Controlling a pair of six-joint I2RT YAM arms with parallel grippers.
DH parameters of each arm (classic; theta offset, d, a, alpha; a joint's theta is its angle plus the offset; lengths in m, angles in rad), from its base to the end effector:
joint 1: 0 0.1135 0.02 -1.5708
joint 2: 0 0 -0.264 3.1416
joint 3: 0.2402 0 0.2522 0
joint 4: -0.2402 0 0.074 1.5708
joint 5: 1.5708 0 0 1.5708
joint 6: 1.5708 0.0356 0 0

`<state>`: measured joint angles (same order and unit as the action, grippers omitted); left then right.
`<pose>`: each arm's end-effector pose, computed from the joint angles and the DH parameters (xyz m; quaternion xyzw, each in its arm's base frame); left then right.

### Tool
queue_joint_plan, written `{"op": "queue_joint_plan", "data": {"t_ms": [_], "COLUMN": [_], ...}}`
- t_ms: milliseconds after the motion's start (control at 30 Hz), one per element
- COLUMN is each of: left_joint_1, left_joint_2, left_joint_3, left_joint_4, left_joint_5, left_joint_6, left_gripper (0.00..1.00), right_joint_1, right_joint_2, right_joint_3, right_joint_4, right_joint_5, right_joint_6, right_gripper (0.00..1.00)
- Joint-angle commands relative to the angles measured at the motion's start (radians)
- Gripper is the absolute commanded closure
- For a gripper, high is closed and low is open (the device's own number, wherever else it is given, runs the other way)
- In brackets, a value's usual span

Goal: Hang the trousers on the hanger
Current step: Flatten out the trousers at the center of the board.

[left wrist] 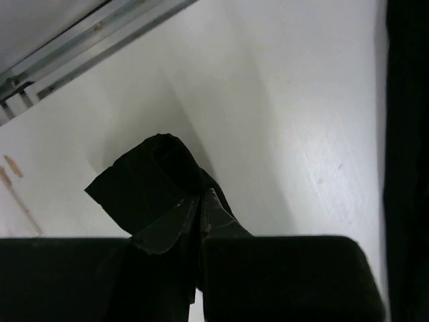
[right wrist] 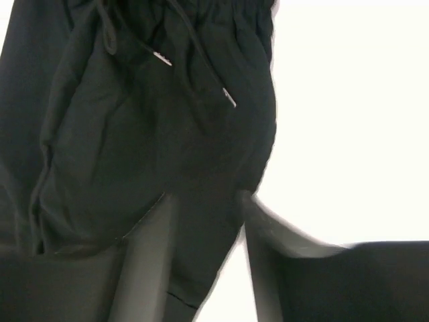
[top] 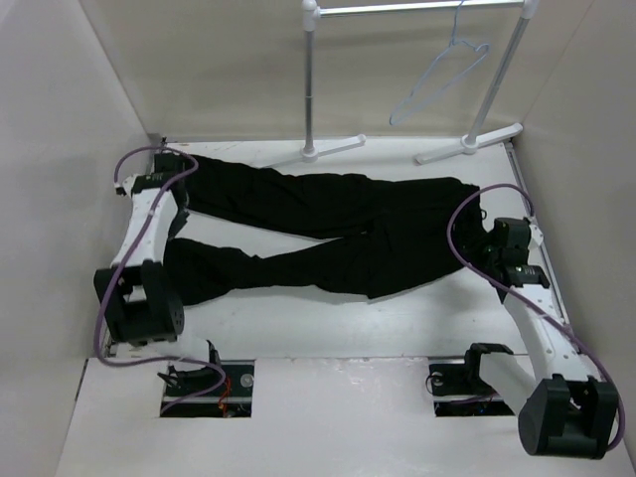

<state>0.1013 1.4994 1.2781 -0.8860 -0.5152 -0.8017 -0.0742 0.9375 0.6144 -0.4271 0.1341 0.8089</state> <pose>0.2969 0.0478 0.2877 -0.4633 0.8213 0.1567 0.2937 0.1942 -0.0192 0.2309 0.4152 0.8158 0.0856 0.3935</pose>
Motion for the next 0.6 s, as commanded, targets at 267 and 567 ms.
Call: {"op": "queue_joint_plan", "data": {"t_ms": [267,567], "left_joint_1": [0.145,0.139], "left_joint_2": [0.242,-0.203], "left_joint_3": [0.259,-0.236], "left_joint_4": [0.047,0.354], "left_joint_5": [0.086,0.217], "left_joint_6": [0.150,0.056], "left_gripper": [0.73,0.62], "right_joint_1": [-0.025,-0.085], "right_joint_2": [-0.077,0.029], "right_joint_3": [-0.010,-0.010], "right_joint_4": [-0.050,0.005], "right_joint_5": [0.015,0.021], "right_joint_6": [-0.025,0.013], "right_gripper": [0.35,0.32]}}
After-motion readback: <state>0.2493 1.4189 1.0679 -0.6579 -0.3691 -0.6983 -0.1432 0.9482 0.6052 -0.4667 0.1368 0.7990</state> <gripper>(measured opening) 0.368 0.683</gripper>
